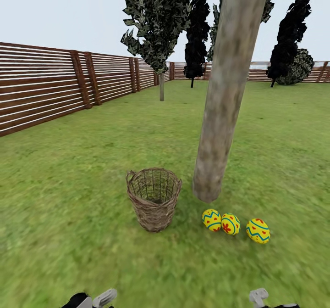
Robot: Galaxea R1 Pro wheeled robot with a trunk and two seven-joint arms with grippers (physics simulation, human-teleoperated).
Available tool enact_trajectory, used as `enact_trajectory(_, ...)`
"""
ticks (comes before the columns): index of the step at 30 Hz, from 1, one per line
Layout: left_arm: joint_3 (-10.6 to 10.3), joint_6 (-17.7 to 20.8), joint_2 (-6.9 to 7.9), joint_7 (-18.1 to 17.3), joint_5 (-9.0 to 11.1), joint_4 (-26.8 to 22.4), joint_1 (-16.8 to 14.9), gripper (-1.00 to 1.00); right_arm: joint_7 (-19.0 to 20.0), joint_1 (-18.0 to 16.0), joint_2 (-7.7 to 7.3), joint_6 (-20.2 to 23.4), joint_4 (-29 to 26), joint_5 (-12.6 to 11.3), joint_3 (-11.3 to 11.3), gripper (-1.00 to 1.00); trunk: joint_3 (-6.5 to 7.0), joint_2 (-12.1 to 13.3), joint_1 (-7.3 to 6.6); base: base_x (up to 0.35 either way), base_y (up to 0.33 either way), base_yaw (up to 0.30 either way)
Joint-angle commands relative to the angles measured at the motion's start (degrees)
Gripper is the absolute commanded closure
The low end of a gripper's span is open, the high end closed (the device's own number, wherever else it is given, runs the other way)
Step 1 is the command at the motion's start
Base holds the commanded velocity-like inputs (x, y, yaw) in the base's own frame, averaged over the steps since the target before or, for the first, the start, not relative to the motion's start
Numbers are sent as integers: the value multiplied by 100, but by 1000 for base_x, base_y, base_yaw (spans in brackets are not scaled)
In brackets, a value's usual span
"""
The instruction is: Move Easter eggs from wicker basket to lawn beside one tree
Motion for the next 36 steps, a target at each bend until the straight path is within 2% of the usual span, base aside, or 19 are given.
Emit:
enact_trajectory(1, -48, 6, -11, 85, 57, -14, 27, -100, 18, 7, -1, 15, 5, 25, -33, -100, 13, 39, -24, 0, 0, 0)
enact_trajectory(7, -76, -45, -24, 152, 52, 1, 202, -100, -162, 155, 2, -22, 1, 65, -32, -100, 121, 280, -155, 0, 0, 0)
enact_trajectory(11, -83, -371, -9, 151, 47, 26, 318, -100, -523, 225, 12, -23, 5, 73, -32, -100, 193, 440, -243, 0, 0, 0)
enact_trajectory(14, -94, -751, -23, 140, 48, 253, 399, -100, -745, 364, 42, -25, 5, 67, -32, -100, 247, 561, -309, 0, 0, 0)
enact_trajectory(18, -169, -1225, -37, 132, 48, 408, 427, -100, -788, 474, 93, -29, 7, 66, -32, -100, 319, 721, -397, 0, 0, 0)
enact_trajectory(25, -356, -1582, -45, 133, 55, 469, 456, -100, -793, 568, 111, -25, 2, 50, -32, -100, 444, 1002, -551, 0, 0, 0)
enact_trajectory(29, -365, -1640, -45, 131, 49, 486, 508, -100, -794, 571, 196, -21, 1, 48, -33, -100, 516, 1162, -639, 0, 0, 0)
enact_trajectory(36, -373, -1808, -46, 139, 48, 502, 598, -100, -842, 576, 225, -3, 8, 62, -32, -100, 642, 1443, -792, 0, 0, 0)
